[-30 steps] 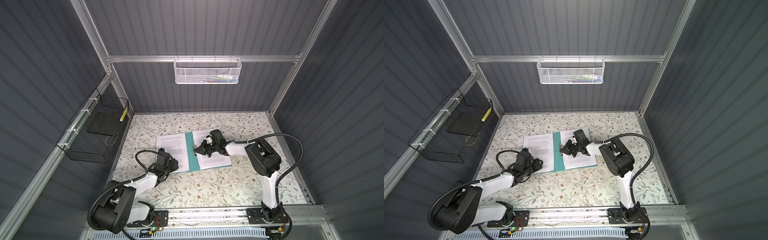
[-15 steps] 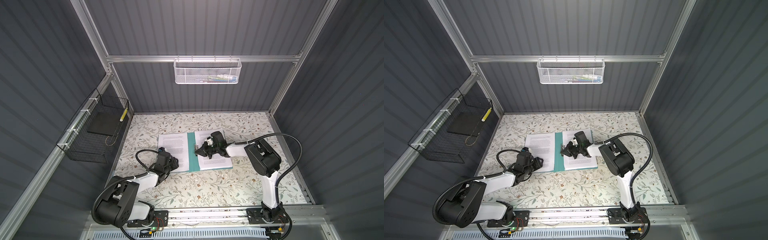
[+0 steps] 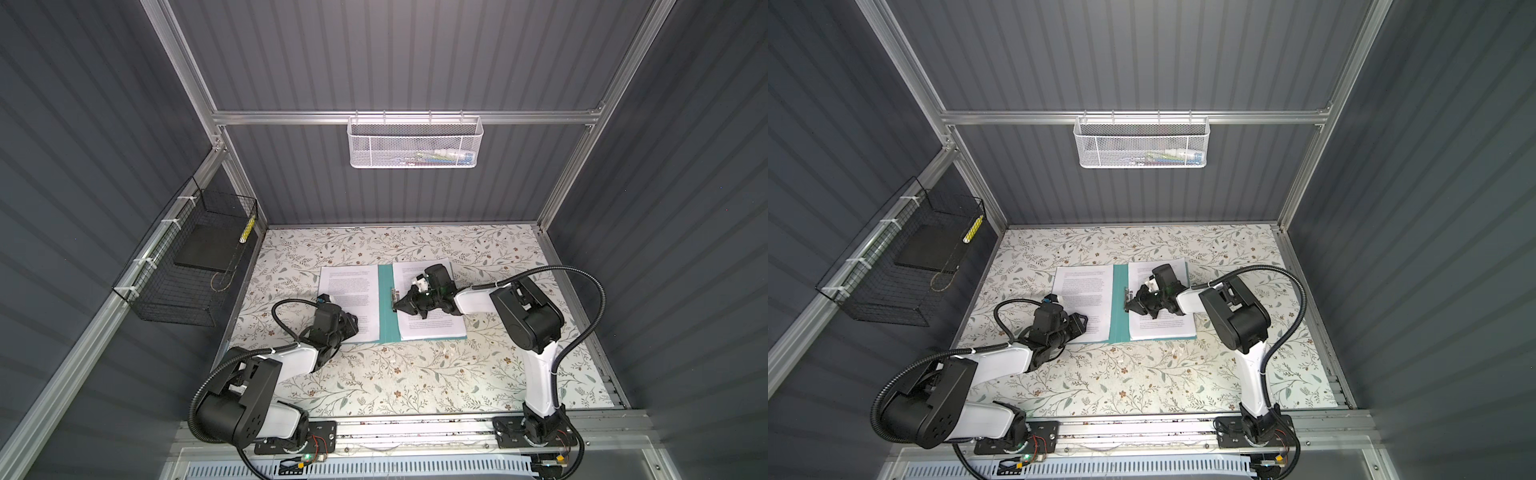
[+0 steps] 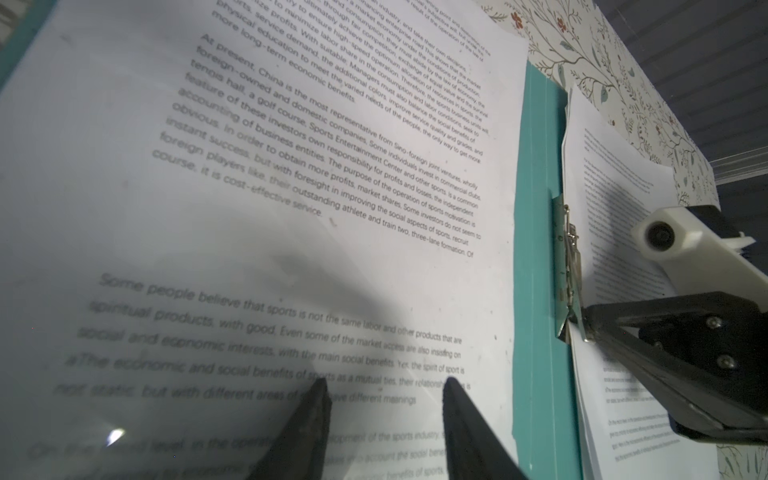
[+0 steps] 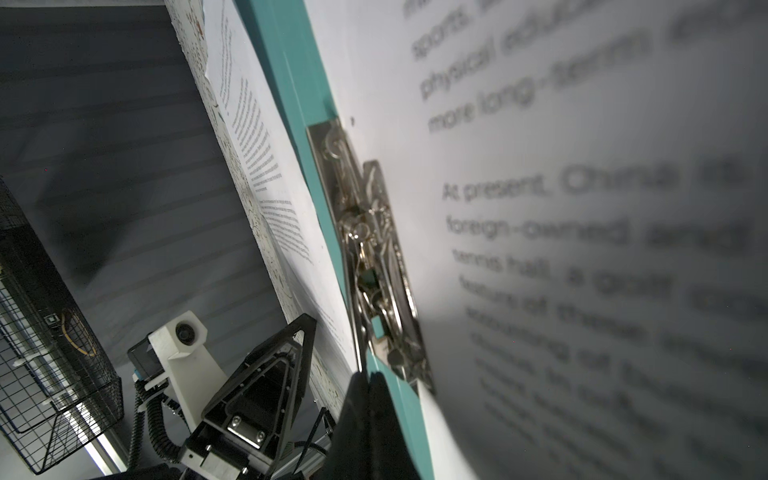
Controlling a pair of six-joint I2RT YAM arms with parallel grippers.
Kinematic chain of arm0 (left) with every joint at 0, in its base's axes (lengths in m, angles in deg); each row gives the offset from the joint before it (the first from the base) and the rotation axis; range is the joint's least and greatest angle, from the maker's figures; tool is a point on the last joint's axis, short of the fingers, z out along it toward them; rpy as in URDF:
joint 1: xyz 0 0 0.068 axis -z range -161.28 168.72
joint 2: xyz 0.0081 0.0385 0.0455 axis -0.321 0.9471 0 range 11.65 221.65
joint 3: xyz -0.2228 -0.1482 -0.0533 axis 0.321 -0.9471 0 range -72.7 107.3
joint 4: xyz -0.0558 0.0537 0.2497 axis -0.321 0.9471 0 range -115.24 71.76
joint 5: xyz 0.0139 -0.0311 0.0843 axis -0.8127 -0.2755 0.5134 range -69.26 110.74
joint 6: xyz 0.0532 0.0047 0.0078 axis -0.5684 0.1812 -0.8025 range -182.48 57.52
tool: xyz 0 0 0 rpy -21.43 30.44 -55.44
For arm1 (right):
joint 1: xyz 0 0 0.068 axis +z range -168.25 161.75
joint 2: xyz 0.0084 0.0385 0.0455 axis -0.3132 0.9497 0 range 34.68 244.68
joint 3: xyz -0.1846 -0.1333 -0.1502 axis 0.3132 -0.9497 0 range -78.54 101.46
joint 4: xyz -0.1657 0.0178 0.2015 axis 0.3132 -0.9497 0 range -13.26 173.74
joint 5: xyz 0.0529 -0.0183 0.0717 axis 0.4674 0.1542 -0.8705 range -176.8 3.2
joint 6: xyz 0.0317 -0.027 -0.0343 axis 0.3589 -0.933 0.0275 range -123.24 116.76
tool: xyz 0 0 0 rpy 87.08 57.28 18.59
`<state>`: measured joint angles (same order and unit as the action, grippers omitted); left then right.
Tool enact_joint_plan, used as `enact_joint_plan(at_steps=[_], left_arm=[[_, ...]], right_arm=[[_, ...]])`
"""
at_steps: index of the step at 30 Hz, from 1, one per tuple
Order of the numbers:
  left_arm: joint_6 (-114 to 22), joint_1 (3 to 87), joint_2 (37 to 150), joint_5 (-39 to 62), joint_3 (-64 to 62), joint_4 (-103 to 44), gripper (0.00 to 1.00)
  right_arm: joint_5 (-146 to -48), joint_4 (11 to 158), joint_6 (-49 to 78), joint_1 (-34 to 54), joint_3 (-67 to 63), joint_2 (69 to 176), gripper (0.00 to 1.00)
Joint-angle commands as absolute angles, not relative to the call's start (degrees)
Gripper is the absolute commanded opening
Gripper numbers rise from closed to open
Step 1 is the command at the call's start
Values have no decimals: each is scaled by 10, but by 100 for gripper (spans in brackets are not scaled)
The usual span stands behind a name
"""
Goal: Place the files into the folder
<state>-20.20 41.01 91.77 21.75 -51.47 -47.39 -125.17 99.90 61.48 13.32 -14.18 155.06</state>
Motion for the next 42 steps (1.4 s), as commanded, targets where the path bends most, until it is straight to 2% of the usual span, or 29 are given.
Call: enact_joint_plan(at_steps=[1,17,27,35,42], left_arm=[[-191,405,939,219,-538,-401,46],[-194,403,952,216,-538,-409,46],[-200,403,981,206,-528,-418,46],[-205,403,987,200,-521,-419,45],[-210,403,979,203,-523,-415,45]], right_arm=[[-1168,850,574,123,-151,1575,0],[-1067,740,493,133,-109,1581,0],[-1089,738,496,169,-65,1608,0],[-1025,679,489,190,-18,1650,0],[-1021,669,485,189,-13,1661,0]])
